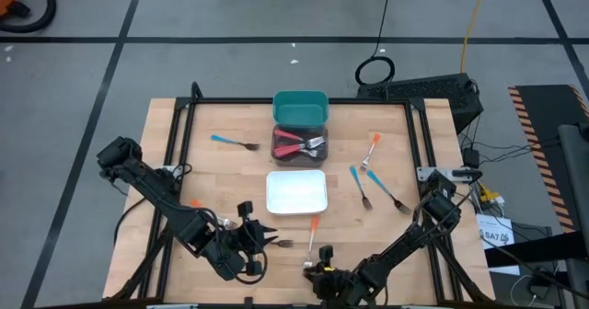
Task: Sort silverware by color (type)
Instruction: Put the bottom right orange fork into the white bin
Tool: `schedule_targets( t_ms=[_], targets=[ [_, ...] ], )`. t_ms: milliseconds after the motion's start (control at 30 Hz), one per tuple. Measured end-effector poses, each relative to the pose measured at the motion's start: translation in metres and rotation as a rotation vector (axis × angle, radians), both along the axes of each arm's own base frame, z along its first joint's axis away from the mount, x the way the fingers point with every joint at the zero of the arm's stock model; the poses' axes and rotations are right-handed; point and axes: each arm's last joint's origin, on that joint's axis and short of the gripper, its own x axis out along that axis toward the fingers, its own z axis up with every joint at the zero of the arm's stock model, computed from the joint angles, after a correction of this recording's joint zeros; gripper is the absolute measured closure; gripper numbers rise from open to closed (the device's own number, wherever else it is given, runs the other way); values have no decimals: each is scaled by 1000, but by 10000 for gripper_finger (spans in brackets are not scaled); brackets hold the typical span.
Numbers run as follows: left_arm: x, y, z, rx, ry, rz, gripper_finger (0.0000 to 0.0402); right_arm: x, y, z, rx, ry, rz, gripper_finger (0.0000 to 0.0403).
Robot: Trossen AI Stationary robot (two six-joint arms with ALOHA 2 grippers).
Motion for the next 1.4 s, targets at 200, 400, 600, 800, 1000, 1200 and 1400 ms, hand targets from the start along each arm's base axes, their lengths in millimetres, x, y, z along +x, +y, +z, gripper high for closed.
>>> schedule_targets(
  t_ms=[200, 400, 600, 800, 1000, 1200, 1400],
  targets=[
    [0, 0, 0, 0, 0, 0, 330, -2, 0, 4, -67, 10, 30, 389],
    [0, 0, 0, 0, 0, 0, 330, -12, 3, 27, -37, 22, 57, 390],
    [0, 0, 0, 1, 0, 1, 330, -25, 11, 54, -6, -4, 101, 399],
    [0, 0, 0, -1, -6, 3, 330, -41, 22, 78, 6, -1, 244, 402],
    [2, -1, 2, 2, -26, -9, 330, -61, 31, 95, -53, 20, 403, 402],
    [5, -2, 5, 7, -56, -18, 330, -78, 34, 104, -118, 41, 459, 403],
    [9, 1, 7, 6, -75, -11, 330, -90, 38, 114, -180, 27, 526, 403]
  ],
)
